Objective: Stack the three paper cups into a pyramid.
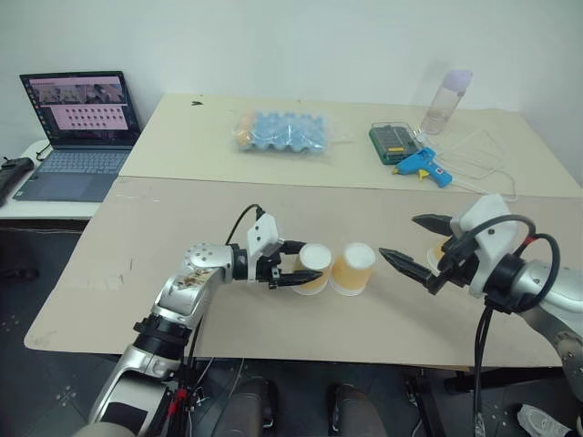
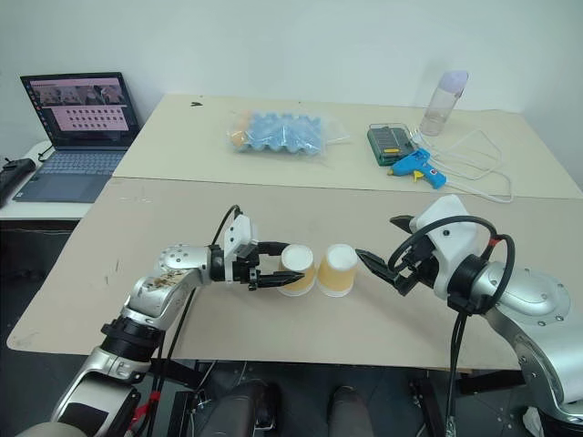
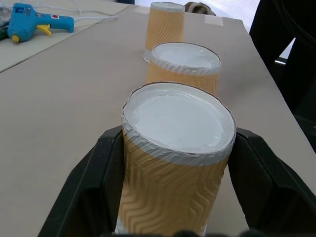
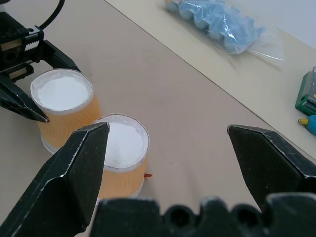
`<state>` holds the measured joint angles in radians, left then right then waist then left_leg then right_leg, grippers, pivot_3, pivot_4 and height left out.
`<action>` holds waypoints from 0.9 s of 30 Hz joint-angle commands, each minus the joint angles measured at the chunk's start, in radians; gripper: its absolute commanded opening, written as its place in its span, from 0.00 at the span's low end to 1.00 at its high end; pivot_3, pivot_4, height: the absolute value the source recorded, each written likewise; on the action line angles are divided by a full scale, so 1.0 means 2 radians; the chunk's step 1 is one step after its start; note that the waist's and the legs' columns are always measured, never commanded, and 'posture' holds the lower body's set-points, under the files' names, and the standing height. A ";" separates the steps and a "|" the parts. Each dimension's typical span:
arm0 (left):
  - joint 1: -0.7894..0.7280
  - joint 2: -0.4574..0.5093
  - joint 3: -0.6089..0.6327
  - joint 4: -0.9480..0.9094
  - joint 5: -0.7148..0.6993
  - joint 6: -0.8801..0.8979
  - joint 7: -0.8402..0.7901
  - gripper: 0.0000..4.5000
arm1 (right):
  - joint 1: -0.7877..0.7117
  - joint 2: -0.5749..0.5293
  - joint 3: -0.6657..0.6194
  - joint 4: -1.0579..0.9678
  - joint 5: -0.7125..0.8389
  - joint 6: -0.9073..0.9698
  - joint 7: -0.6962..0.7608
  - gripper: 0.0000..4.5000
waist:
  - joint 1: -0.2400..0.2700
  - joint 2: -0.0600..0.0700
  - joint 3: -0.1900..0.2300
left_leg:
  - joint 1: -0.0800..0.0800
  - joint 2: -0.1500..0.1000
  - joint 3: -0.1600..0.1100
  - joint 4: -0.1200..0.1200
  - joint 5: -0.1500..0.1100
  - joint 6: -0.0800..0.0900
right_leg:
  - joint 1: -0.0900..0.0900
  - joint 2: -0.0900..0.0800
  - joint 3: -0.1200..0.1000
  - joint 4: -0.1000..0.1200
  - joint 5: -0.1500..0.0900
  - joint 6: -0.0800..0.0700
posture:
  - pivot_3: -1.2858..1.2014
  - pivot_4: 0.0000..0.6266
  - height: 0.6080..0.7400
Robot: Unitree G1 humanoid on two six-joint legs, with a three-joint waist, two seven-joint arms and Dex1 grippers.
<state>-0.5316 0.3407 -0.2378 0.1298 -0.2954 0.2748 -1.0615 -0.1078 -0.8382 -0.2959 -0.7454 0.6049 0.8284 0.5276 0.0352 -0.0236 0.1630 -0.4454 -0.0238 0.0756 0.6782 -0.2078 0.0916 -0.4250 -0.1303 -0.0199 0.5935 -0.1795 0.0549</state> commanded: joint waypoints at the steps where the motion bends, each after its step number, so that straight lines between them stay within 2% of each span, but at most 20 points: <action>1: -0.011 -0.017 -0.006 0.019 0.017 -0.019 0.016 0.68 | 0.001 -0.001 -0.026 -0.019 0.002 -0.006 -0.004 1.00 | 0.001 0.000 0.000 | 0.000 0.000 0.000 0.000 0.000 0.000 | 0.000 0.000 0.000 0.000 0.000 0.000 | 0.52 0.24 1.00; 6: -0.008 -0.035 -0.012 0.027 0.023 -0.027 0.017 0.68 | -0.002 -0.003 -0.025 -0.019 0.005 -0.005 -0.005 1.00 | 0.002 0.000 0.000 | 0.000 0.000 0.000 0.000 0.000 0.000 | 0.000 0.000 0.000 0.000 0.000 0.000 | 0.52 0.24 1.00; 14: -0.003 -0.037 -0.016 0.025 0.023 -0.026 0.012 0.68 | -0.006 -0.006 -0.023 -0.014 0.005 -0.007 -0.002 1.00 | 0.002 0.000 0.000 | 0.000 0.000 0.000 0.000 0.000 0.001 | 0.000 0.000 0.000 0.000 0.000 0.000 | 0.52 0.24 1.00; 15: -0.002 -0.037 -0.016 0.024 0.023 -0.026 0.012 0.80 | -0.006 -0.006 -0.023 -0.014 0.005 -0.008 -0.002 1.00 | 0.002 0.000 0.000 | 0.000 0.000 0.000 0.000 0.000 0.001 | 0.000 0.000 0.000 0.000 0.000 0.000 | 0.52 0.24 1.00; 16: -0.002 -0.036 -0.016 0.024 0.024 -0.027 0.012 0.85 | -0.006 -0.007 -0.023 -0.014 0.004 -0.008 -0.002 1.00 | 0.002 0.000 0.000 | 0.000 0.000 0.000 0.000 0.000 0.001 | 0.000 0.000 0.000 0.000 0.000 0.000 | 0.52 0.24 1.00; 17: -0.002 -0.036 -0.016 0.023 0.024 -0.027 0.012 0.94 | -0.007 -0.007 -0.022 -0.013 0.004 -0.008 -0.002 1.00 | 0.001 0.000 0.000 | 0.000 0.000 0.000 0.000 0.000 0.001 | 0.000 0.000 0.000 0.000 0.000 0.000 | 0.52 0.24 1.00; 18: -0.001 -0.034 -0.016 0.020 0.024 -0.026 0.011 0.98 | -0.007 -0.007 -0.021 -0.013 0.004 -0.008 -0.001 1.00 | 0.001 0.000 0.000 | 0.000 0.000 0.000 0.000 0.001 0.002 | 0.000 0.000 0.000 0.000 0.000 0.000 | 0.52 0.24 1.00; 27: 0.004 -0.006 -0.003 -0.022 0.010 0.006 0.000 0.98 | -0.012 -0.005 -0.016 -0.010 0.004 -0.009 0.002 1.00 | 0.001 0.000 0.000 | 0.000 0.000 0.000 0.000 0.001 0.002 | 0.000 0.000 0.000 0.000 0.000 0.000 | 0.52 0.24 1.00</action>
<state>-0.5273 0.3153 -0.2665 0.1475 -0.2480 0.2719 -1.0510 -0.1145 -0.8385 -0.3018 -0.7529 0.6113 0.8284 0.5292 0.0365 -0.0236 0.1631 -0.4457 -0.0235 0.0756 0.6782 -0.2058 0.0956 -0.4255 -0.1298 -0.0198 0.5935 -0.1796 0.0550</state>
